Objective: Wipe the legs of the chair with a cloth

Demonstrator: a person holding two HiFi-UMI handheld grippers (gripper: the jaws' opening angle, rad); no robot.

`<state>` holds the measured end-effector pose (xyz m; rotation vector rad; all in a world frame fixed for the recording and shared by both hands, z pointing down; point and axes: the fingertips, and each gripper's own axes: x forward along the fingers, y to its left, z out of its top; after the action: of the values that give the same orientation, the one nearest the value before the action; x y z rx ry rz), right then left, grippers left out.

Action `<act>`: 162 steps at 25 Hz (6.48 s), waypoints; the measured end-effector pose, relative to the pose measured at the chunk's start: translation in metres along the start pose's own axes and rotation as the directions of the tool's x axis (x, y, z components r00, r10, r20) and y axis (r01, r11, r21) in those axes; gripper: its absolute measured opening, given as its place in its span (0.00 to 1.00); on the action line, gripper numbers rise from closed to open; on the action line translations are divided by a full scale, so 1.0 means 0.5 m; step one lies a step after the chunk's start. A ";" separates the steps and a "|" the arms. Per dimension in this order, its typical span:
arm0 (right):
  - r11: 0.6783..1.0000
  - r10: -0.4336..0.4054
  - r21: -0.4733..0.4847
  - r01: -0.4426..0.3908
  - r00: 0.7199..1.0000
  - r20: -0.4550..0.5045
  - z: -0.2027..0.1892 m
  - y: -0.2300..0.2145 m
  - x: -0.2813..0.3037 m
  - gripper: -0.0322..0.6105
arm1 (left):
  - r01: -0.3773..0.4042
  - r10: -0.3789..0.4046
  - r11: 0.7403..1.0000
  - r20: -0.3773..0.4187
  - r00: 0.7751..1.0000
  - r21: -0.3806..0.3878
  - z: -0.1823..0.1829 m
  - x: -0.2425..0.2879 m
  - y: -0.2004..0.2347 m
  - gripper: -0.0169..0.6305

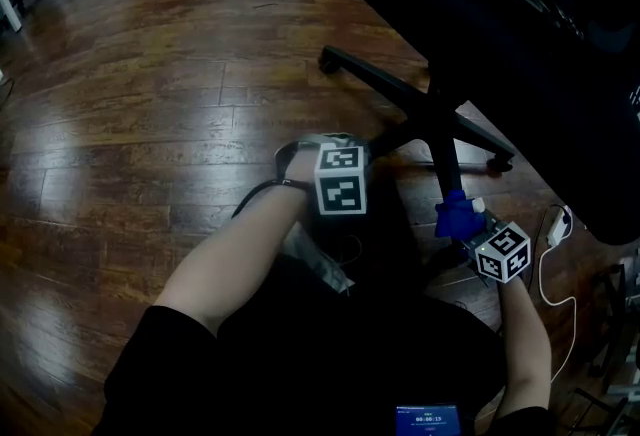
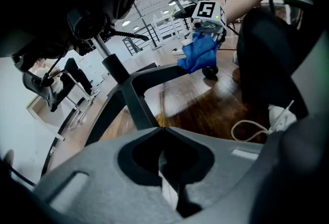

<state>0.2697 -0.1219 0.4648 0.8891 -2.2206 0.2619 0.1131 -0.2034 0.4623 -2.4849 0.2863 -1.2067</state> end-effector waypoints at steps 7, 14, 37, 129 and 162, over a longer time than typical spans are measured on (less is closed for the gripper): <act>0.968 -0.234 -0.070 0.240 0.969 0.081 0.176 -0.146 0.098 0.17 | 0.013 -0.012 1.000 0.041 0.999 -0.027 0.008 -0.003 0.000 0.03; 0.955 -0.271 -0.088 0.283 0.954 0.129 0.198 -0.153 0.110 0.17 | 0.014 -0.013 0.999 0.045 0.999 -0.030 0.002 -0.006 0.002 0.03; 1.000 -0.005 -0.022 0.005 1.000 -0.007 -0.093 0.074 -0.053 0.17 | -0.032 0.032 0.999 -0.023 0.999 0.000 -0.002 0.006 -0.001 0.03; 0.936 -0.199 -0.318 0.152 0.973 -0.118 -0.079 0.067 -0.001 0.17 | 0.062 -0.105 0.924 -0.095 0.990 -0.376 -0.131 0.032 -0.028 0.31; 0.821 -0.346 -0.548 0.158 0.902 -0.258 -0.072 -0.017 0.026 0.17 | 0.188 -0.283 0.889 -0.180 0.942 -0.417 -0.098 0.025 -0.116 0.34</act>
<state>0.2887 -0.1199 0.4988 0.7557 -1.6852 -0.2843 0.0833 -0.1658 0.5229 -2.7789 0.3207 -1.7014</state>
